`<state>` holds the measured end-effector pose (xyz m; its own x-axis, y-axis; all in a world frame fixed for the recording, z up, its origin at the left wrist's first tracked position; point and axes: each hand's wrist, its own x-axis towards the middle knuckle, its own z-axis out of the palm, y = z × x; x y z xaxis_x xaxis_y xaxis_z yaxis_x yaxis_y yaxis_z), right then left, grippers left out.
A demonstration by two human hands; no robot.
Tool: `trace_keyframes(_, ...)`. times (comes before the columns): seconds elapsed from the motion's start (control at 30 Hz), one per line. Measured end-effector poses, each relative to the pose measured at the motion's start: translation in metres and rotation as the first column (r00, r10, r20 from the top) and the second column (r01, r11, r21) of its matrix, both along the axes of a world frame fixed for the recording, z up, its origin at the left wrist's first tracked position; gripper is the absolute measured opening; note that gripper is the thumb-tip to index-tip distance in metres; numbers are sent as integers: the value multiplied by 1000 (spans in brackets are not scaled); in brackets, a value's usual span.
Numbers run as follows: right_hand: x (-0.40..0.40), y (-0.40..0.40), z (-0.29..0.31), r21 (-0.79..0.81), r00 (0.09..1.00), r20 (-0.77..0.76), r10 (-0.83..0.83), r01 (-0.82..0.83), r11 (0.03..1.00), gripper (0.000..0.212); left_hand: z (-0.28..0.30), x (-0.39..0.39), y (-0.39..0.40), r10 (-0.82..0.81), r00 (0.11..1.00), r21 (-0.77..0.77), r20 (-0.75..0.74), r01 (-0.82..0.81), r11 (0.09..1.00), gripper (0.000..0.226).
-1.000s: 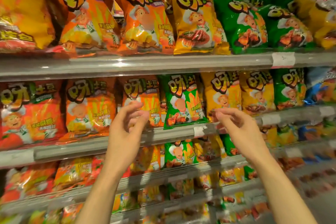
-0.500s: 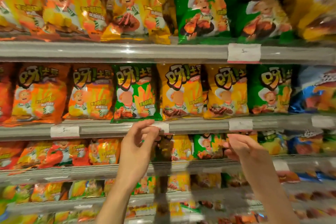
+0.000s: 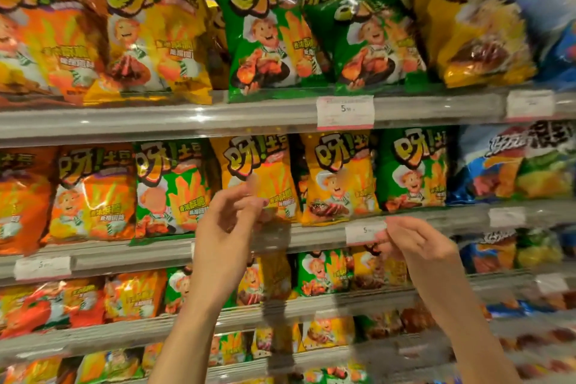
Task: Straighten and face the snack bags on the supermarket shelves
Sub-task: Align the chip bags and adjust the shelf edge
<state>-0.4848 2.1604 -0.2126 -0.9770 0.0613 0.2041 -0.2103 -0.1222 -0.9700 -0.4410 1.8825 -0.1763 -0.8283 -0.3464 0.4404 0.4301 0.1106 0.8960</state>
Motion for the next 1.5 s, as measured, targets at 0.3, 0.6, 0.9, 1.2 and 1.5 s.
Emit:
trace_keyframes(0.3, -12, -10, 48, 176, 979, -184, -89, 122, 977, 14, 26, -19, -10, -16, 992, -3, -123, 16, 1000, 16)
trace_keyframes(0.6, -35, -19, 132, 191, 904, -427, -17, 109, 976, 10, 79, -14, -11, 75, 972, -123, -222, -104, 987, 15)
trace_keyframes(0.9, -68, -60, 215, 426, 785, -609, 113, 203, 881, 12, 166, -57, 1, 262, 913, -540, -313, -398, 742, 35)
trace_keyframes(1.2, -105, -108, 236, 686, 890, -327, 318, -8, 727, 19, 193, -98, -7, 251, 968, -486, 6, -217, 847, 68)
trace_keyframes(1.5, -112, -102, 240, 436, 892, -348, 289, -119, 892, 46, 191, -96, -8, 198, 959, -381, -201, -263, 886, 61)
